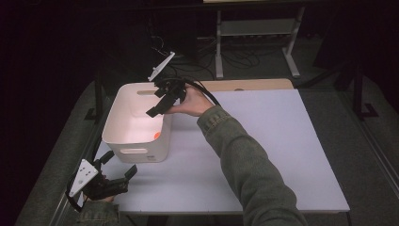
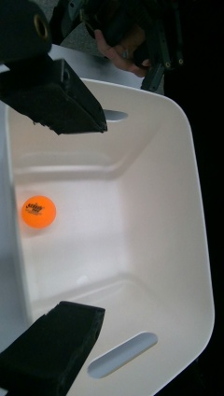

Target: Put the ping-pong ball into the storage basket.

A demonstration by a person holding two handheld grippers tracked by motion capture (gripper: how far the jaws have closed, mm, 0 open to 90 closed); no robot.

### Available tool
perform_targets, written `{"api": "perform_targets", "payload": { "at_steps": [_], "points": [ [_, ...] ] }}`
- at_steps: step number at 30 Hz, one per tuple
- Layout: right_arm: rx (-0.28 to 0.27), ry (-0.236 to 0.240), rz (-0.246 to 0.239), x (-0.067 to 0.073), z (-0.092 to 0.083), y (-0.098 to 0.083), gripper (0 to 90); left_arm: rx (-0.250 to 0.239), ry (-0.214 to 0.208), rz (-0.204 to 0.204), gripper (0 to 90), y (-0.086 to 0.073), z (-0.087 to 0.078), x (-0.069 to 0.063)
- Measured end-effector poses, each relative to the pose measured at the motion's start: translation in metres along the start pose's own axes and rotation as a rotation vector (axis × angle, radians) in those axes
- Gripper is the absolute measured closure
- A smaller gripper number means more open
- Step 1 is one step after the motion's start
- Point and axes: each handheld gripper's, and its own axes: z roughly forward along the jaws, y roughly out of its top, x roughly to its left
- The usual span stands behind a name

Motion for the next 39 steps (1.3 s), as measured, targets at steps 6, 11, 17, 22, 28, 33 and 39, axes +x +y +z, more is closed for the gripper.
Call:
{"api": "perform_targets", "payload": {
  "at_steps": [6, 11, 17, 22, 28, 33, 39],
  "points": [
    [-0.016, -0.048, 0.0, 0.002, -0.011, -0.01, 0.0, 0.002, -0.001, 0.0, 0.3, 0.0, 0.001, 0.0],
    [-0.027, -0.068, 0.016, -0.001, -0.02, -0.02, 0.0, 0.002, 0.001, 0.0, 0.2, 0.0, 0.001, 0.0],
    [-0.039, -0.091, 0.029, -0.003, -0.029, -0.033, 0.0, 0.006, -0.002, 0.003, 0.3, 0.0, 0.002, 0.0],
    [-0.043, -0.103, 0.045, -0.003, -0.036, -0.045, 0.0, 0.005, -0.004, 0.003, 0.3, 0.0, 0.002, 0.0],
    [-0.055, -0.113, 0.061, -0.002, -0.046, -0.061, 0.0, 0.008, -0.005, 0.004, 0.3, 0.0, 0.003, -0.001],
    [-0.076, -0.124, 0.084, -0.001, -0.056, -0.076, 0.0, 0.01, -0.003, 0.004, 0.2, 0.0, 0.003, -0.001],
    [-0.094, -0.139, 0.1, 0.003, -0.067, -0.089, 0.0, 0.011, -0.005, 0.008, 0.3, 0.0, 0.004, -0.001]
  ]
}}
